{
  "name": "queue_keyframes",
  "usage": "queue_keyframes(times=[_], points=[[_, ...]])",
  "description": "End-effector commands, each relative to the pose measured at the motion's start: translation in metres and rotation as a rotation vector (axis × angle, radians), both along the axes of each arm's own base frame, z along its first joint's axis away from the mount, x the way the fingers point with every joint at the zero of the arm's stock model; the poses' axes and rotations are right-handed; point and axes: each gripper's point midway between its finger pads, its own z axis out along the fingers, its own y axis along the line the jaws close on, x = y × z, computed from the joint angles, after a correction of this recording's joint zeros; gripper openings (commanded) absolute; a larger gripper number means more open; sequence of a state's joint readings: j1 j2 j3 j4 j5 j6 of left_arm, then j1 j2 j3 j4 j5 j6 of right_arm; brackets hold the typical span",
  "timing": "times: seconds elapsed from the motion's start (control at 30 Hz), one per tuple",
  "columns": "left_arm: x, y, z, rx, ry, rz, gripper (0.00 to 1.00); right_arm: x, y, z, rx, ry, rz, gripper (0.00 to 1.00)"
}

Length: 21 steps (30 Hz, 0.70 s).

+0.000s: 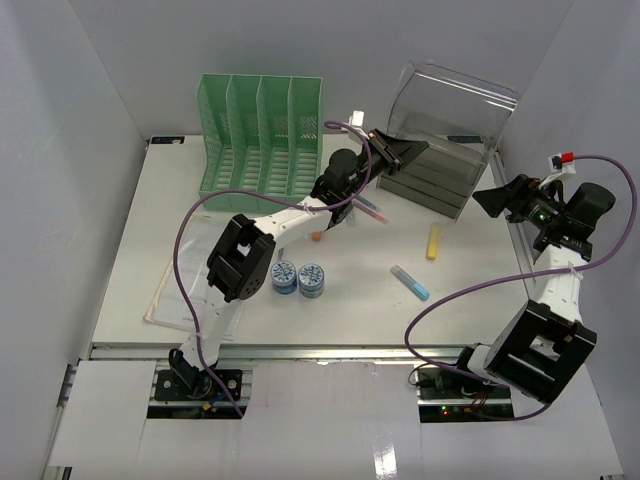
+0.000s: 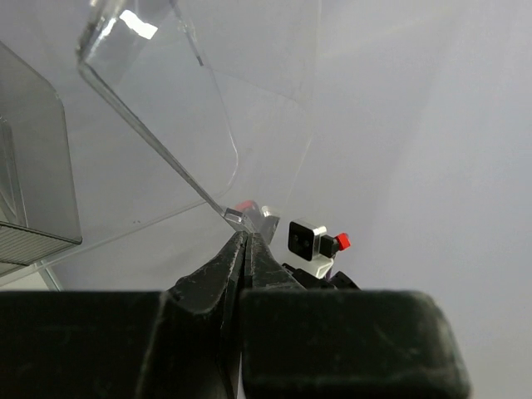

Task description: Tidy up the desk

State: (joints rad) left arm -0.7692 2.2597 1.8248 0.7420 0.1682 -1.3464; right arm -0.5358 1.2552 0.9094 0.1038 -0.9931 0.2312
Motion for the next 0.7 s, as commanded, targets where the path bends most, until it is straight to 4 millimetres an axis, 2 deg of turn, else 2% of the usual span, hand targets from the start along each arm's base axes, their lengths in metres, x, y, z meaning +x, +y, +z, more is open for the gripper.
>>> queue_keyframes(times=[0.0, 0.1, 0.37, 0.53, 0.67], points=[[-0.012, 0.014, 0.054, -0.080, -0.090, 0.004, 0.00, -0.002, 0.009, 0.044, 0.032, -0.105, 0.070, 0.90], [-0.010, 0.015, 0.053, -0.080, -0.087, 0.006, 0.00, -0.004, 0.015, 0.056, 0.066, -0.127, 0.109, 0.90], [-0.009, 0.015, 0.050, -0.082, -0.082, 0.004, 0.00, -0.006, 0.020, 0.074, 0.073, -0.155, 0.150, 0.90], [-0.008, 0.014, 0.048, -0.083, -0.075, 0.005, 0.00, 0.007, 0.015, 0.088, 0.102, -0.170, 0.129, 0.90], [-0.007, 0.014, 0.046, -0.082, -0.074, 0.003, 0.00, 0.025, 0.011, 0.092, 0.153, -0.154, 0.113, 0.90]])
